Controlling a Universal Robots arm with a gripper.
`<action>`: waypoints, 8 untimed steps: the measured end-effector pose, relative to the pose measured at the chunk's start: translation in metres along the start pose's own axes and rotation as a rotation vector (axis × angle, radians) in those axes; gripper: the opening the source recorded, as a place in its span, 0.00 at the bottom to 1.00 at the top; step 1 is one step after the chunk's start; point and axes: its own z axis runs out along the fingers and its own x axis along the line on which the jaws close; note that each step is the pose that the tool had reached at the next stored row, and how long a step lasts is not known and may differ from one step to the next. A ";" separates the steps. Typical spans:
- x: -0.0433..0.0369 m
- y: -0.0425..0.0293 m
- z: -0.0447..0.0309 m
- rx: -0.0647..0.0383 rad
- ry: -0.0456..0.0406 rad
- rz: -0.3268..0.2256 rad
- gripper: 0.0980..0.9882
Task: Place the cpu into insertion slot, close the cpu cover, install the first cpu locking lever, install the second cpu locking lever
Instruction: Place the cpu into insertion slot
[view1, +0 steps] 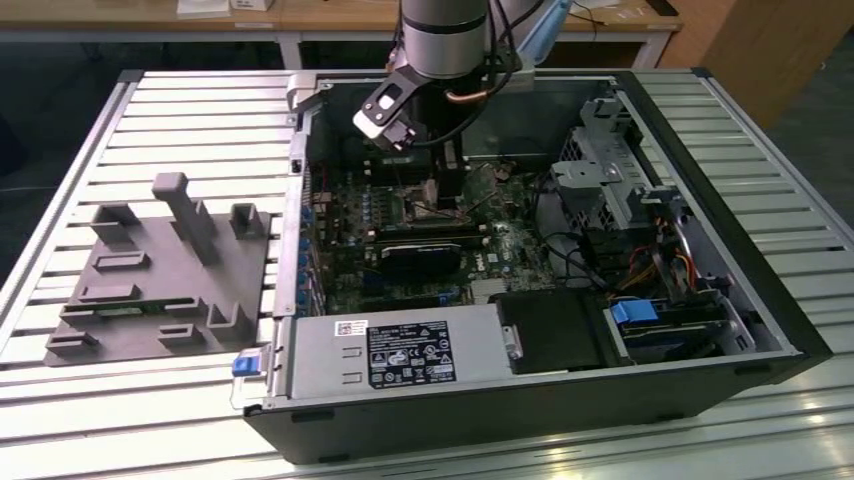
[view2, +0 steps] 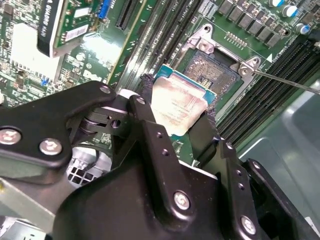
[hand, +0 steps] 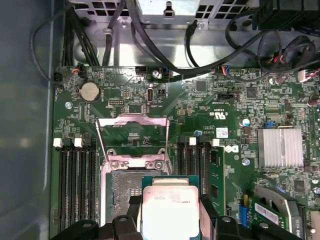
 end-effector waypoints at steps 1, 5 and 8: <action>0.0009 -0.0002 0.0005 0.000 0.0001 0.000 0.49; 0.0035 -0.0016 0.0035 -0.003 0.0003 0.000 0.49; 0.0044 -0.0037 0.0059 -0.011 0.0005 -0.001 0.49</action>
